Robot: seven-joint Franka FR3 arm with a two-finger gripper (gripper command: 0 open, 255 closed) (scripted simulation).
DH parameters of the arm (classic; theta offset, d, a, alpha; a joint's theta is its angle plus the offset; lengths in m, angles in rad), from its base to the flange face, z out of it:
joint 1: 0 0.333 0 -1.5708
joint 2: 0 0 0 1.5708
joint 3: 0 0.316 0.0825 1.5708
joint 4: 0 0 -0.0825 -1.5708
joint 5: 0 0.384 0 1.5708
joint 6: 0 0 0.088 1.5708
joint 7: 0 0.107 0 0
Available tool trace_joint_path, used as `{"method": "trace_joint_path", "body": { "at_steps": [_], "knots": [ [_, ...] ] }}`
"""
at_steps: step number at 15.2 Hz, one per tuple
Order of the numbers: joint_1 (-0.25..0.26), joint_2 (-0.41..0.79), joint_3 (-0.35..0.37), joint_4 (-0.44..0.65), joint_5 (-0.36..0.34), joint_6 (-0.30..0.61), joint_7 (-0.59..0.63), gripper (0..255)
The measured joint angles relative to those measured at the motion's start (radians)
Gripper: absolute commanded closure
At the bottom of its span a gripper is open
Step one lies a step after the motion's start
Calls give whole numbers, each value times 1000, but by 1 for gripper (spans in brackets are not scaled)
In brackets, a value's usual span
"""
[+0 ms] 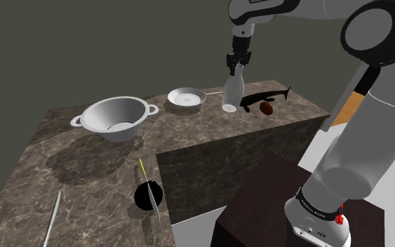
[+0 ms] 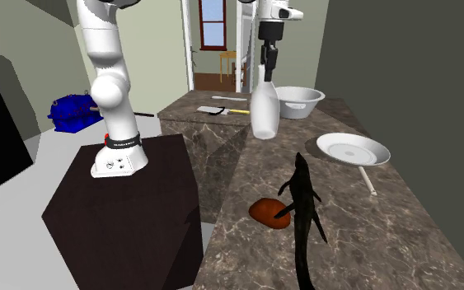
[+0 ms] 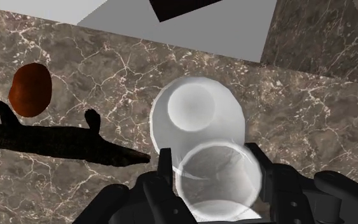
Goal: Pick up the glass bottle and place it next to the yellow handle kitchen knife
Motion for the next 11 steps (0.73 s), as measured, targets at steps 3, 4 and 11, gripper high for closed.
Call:
{"method": "trace_joint_path", "body": {
  "at_steps": [3,4,11],
  "knots": [
    [37,-79,38,-93,-25,17,80,255],
    [47,-87,50,-104,-26,21,103,255],
    [121,-205,152,-228,-39,26,285,255]
  ]
}}
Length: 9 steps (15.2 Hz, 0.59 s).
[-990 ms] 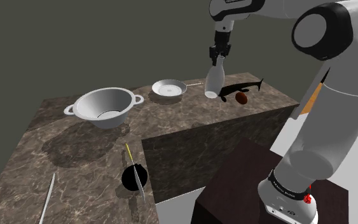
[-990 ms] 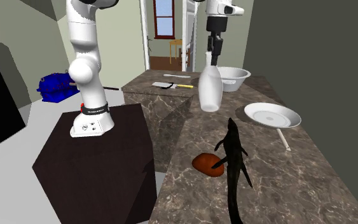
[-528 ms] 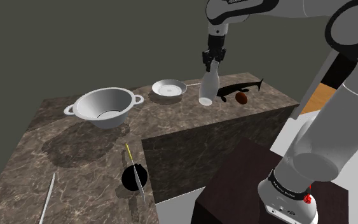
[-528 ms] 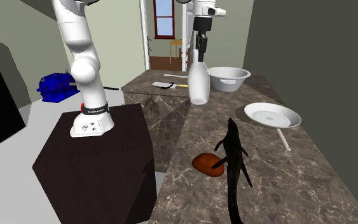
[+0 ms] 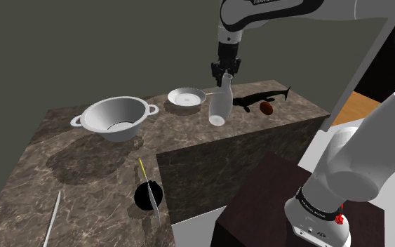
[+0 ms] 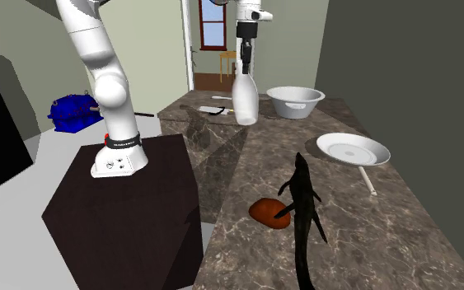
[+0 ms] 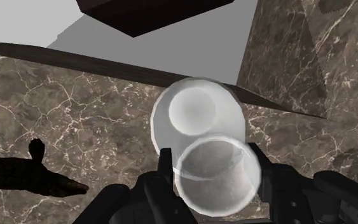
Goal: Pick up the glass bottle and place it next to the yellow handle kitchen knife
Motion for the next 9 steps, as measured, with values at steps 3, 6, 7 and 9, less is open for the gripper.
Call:
{"method": "trace_joint_path", "body": {
  "at_steps": [3,6,7,9],
  "knots": [
    [29,-34,46,-36,5,0,74,255],
    [60,-49,93,-42,16,-9,149,255],
    [71,-52,108,-46,20,-8,174,255],
    [89,-55,136,-50,28,-9,218,255]
  ]
}}
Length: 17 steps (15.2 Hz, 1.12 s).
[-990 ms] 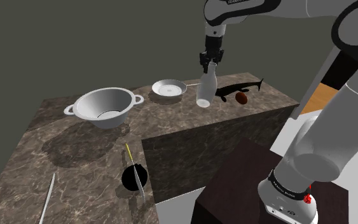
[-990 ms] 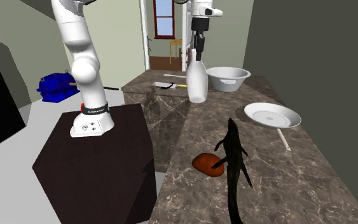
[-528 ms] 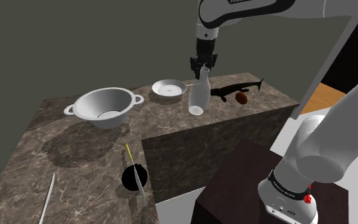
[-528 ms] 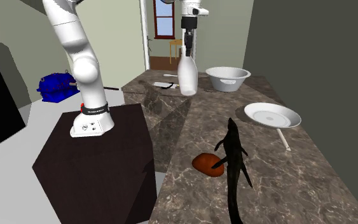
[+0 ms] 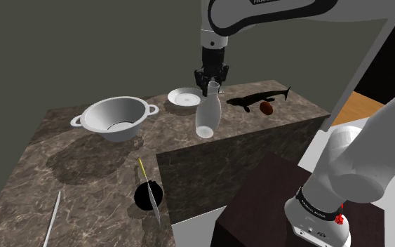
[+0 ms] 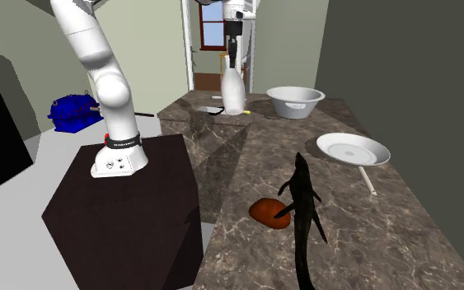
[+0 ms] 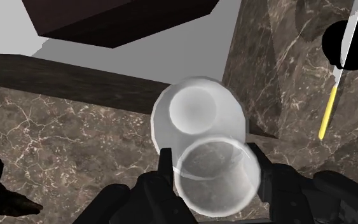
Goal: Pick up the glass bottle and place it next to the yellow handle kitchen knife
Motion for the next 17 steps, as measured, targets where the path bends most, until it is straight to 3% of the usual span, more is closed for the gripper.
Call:
{"method": "trace_joint_path", "body": {
  "at_steps": [8,17],
  "knots": [
    [80,4,123,-8,36,12,192,255],
    [170,102,256,101,57,7,410,255]
  ]
}}
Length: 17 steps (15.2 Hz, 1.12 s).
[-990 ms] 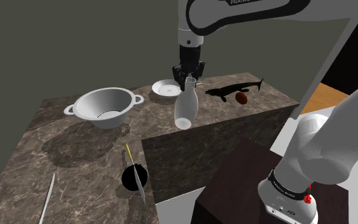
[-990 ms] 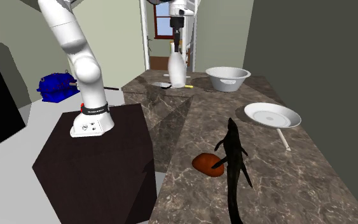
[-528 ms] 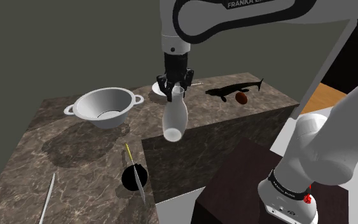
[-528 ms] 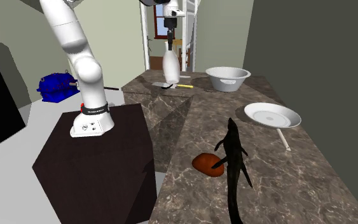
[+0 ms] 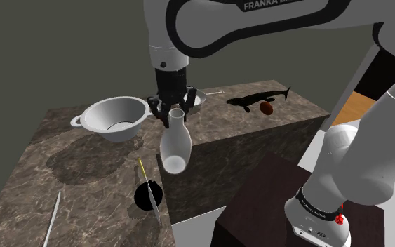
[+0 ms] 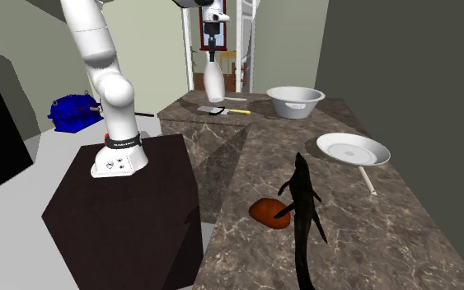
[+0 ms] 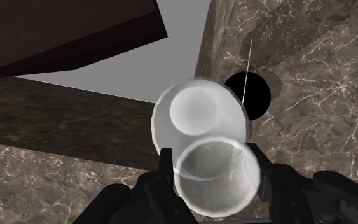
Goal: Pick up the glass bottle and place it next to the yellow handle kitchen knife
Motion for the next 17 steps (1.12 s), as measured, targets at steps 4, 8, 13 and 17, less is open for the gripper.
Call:
{"method": "trace_joint_path", "body": {
  "at_steps": [4,8,13,17],
  "knots": [
    [42,62,57,68,-4,-4,101,255],
    [83,143,104,163,-21,-18,193,255],
    [149,269,159,306,-59,-39,318,255],
    [214,394,189,461,-105,-75,411,255]
  ]
}}
